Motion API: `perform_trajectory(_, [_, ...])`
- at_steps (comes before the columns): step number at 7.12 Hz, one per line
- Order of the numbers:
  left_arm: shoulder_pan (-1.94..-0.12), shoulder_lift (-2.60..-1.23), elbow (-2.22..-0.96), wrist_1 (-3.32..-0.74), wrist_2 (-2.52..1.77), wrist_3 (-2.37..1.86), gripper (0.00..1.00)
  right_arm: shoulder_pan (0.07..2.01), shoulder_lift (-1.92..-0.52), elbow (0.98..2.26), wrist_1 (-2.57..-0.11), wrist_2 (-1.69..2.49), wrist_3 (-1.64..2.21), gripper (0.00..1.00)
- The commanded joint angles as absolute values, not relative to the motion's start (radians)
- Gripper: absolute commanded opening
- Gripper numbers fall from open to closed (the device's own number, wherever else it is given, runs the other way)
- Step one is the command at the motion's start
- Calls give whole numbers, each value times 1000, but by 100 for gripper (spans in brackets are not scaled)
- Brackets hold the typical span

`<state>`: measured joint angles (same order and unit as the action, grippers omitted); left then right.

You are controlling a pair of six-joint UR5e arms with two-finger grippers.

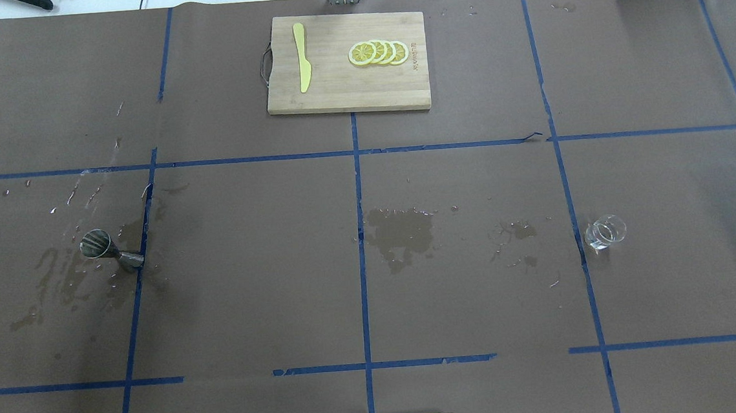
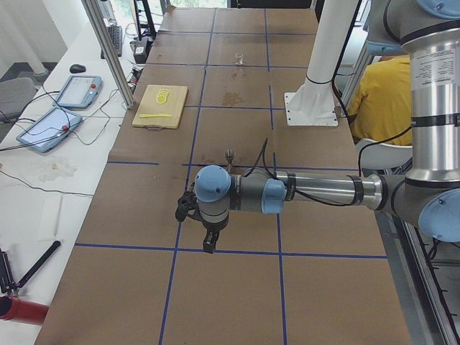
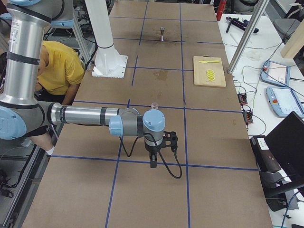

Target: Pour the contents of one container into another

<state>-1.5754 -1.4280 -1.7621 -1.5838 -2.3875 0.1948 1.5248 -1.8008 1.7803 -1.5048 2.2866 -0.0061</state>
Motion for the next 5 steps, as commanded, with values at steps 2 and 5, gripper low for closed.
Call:
perform_trajectory(2, [-1575,-1442,-1775,-1588,-2390,192,100,1523,-1799,1778,-1494,2296,-6,100])
perform_trajectory(5, [-1575,-1445,-1775,-1698,-2375,192,100,1523,-1789,1828,-1489,2295,-6,100])
